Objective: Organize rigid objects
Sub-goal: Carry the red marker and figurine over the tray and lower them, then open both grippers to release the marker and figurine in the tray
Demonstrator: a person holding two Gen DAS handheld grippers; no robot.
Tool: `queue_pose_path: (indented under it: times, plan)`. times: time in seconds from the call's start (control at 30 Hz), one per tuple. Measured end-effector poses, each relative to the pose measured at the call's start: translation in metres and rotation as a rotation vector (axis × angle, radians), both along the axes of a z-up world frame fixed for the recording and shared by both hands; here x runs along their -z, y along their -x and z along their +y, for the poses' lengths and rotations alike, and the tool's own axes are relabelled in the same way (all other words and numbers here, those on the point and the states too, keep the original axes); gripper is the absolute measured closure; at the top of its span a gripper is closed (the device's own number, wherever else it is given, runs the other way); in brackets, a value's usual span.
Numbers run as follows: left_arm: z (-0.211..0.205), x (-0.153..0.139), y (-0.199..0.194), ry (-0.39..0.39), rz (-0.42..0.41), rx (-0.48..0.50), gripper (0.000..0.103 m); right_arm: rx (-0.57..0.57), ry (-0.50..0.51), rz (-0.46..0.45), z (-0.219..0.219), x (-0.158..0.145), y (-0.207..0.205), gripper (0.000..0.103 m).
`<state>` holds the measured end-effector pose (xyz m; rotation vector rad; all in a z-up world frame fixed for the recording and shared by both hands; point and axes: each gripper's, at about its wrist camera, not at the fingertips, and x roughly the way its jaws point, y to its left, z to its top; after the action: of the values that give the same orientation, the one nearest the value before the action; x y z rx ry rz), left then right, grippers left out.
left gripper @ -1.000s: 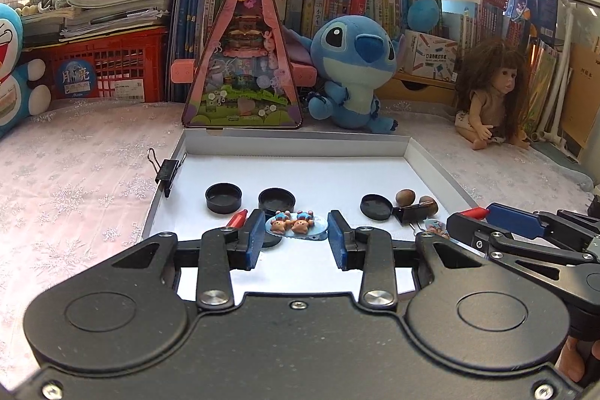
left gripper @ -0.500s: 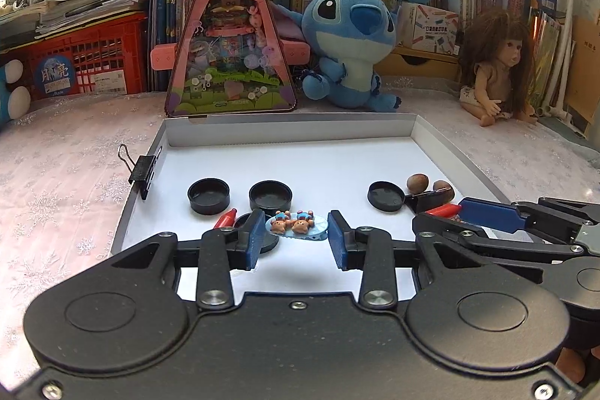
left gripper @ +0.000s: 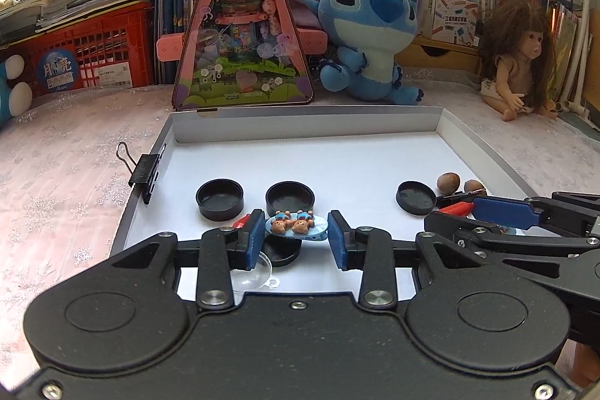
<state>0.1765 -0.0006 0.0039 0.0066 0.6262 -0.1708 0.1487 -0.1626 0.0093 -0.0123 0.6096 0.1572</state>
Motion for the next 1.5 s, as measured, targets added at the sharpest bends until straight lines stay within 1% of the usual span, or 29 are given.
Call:
queue_pose_path:
  times: [0.1, 0.53, 0.67, 0.73, 0.77, 0.8, 0.87, 1.03, 1.4, 1.5]
  plan:
    - [0.001, 0.002, -0.004, -0.001, 0.003, -0.006, 0.069, 0.001, -0.008, 0.013, 0.000, 0.002, -0.004, 0.054]
    - [0.001, 0.003, -0.006, 0.000, 0.000, -0.013, 0.068, -0.001, 0.020, 0.019, 0.005, 0.004, -0.011, 0.054]
    - [0.001, 0.003, -0.006, -0.002, 0.000, -0.013, 0.068, -0.001, 0.014, 0.026, 0.004, 0.005, -0.011, 0.049]
    - [0.000, 0.003, -0.005, 0.000, 0.000, -0.013, 0.068, -0.001, 0.012, 0.025, 0.004, 0.005, -0.011, 0.049]
    - [0.001, 0.003, -0.006, 0.000, 0.001, -0.014, 0.068, 0.000, 0.013, 0.024, 0.004, 0.005, -0.010, 0.045]
    - [0.001, 0.003, -0.005, 0.000, 0.002, -0.014, 0.066, 0.000, 0.014, 0.022, 0.004, 0.004, -0.010, 0.041]
    - [0.001, 0.003, -0.005, -0.004, 0.006, -0.012, 0.061, -0.006, 0.016, 0.016, 0.005, 0.003, -0.008, 0.040]
    - [0.000, -0.002, -0.001, -0.024, -0.004, -0.016, 0.056, -0.009, 0.037, -0.006, 0.007, -0.002, -0.004, 0.038]
    - [0.003, -0.014, 0.013, -0.024, -0.023, -0.036, 0.043, 0.008, 0.027, -0.026, 0.001, -0.013, 0.006, 0.028]
    - [0.004, -0.019, 0.017, -0.031, -0.022, -0.041, 0.041, 0.008, 0.035, -0.037, 0.002, -0.017, 0.010, 0.026]
